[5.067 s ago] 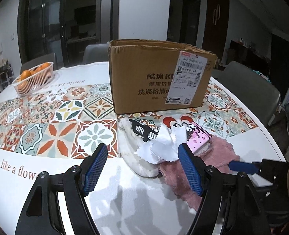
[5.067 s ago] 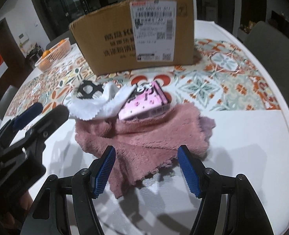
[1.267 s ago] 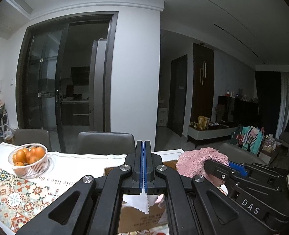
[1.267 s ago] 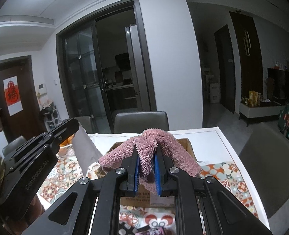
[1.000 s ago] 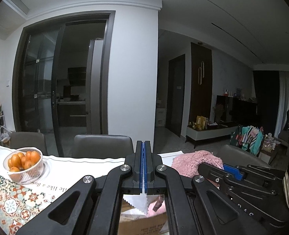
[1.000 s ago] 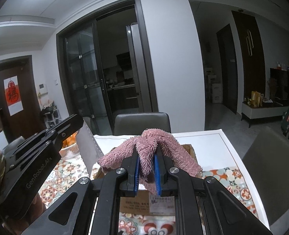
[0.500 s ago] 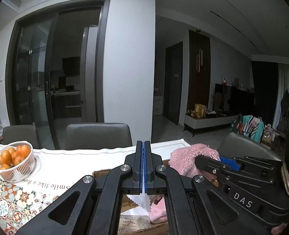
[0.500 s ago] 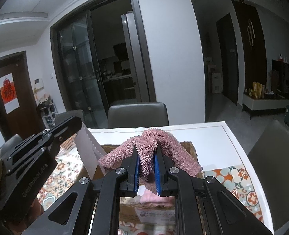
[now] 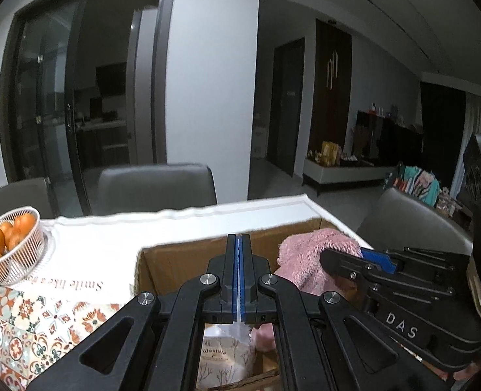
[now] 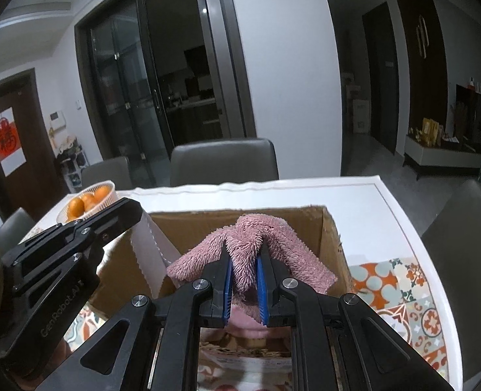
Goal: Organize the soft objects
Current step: 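Carry the white cloth and pink fluffy cloth into the box and open both grippers, then withdraw both grippers from the box toward the slipper and tissue pack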
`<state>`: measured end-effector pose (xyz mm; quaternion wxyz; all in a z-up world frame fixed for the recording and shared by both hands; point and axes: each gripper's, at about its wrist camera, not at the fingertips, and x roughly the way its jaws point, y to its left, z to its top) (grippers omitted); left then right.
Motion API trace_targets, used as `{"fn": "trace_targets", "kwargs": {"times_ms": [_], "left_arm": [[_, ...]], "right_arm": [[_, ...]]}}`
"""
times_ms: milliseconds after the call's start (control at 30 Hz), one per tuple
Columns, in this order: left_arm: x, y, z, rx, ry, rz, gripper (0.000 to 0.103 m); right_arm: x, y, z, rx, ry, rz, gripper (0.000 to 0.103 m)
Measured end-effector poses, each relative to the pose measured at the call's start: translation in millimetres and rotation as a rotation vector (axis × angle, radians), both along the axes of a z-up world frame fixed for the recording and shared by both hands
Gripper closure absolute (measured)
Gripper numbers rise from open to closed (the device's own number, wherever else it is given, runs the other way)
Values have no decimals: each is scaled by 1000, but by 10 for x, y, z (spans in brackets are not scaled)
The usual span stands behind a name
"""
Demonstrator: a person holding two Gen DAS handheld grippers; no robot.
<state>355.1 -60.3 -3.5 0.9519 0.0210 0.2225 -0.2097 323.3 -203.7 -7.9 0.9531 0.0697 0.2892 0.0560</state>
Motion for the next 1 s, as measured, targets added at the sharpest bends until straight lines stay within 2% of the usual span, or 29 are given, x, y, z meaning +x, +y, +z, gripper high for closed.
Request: {"fn": "trace_targets", "kwargs": {"times_ms": [167, 267, 300, 333, 367, 500, 567, 600, 700, 767, 1000], "left_arm": [[78, -32, -106, 17, 61, -10, 100], [99, -25, -145, 23, 87, -7, 83], [110, -23, -150, 23, 96, -7, 72], [107, -20, -154, 23, 102, -6, 64], [90, -20, -149, 25, 101, -3, 63], [37, 20, -118, 39, 91, 27, 52], [-14, 49, -96, 42, 86, 38, 48], [-31, 57, -87, 48, 85, 45, 44], [-122, 88, -48, 58, 73, 62, 42], [-200, 124, -20, 62, 69, 79, 38], [-519, 223, 83, 86, 47, 129, 35]], "right_arm": [[110, -19, -106, 7, 59, 2, 89], [173, -52, -186, 20, 103, 5, 87], [193, -63, -211, 29, 121, 8, 86], [207, -76, -230, 36, 130, 9, 79], [215, -91, -238, 45, 135, 8, 72], [161, -113, -208, 38, 115, -23, 68], [117, -115, -165, 23, 100, -40, 61], [91, -112, -144, 15, 87, -45, 61], [-6, -75, -65, -20, 53, -49, 60], [-92, -54, -9, -36, 33, -50, 54], [-440, 50, 159, -83, -36, -64, 43]]}}
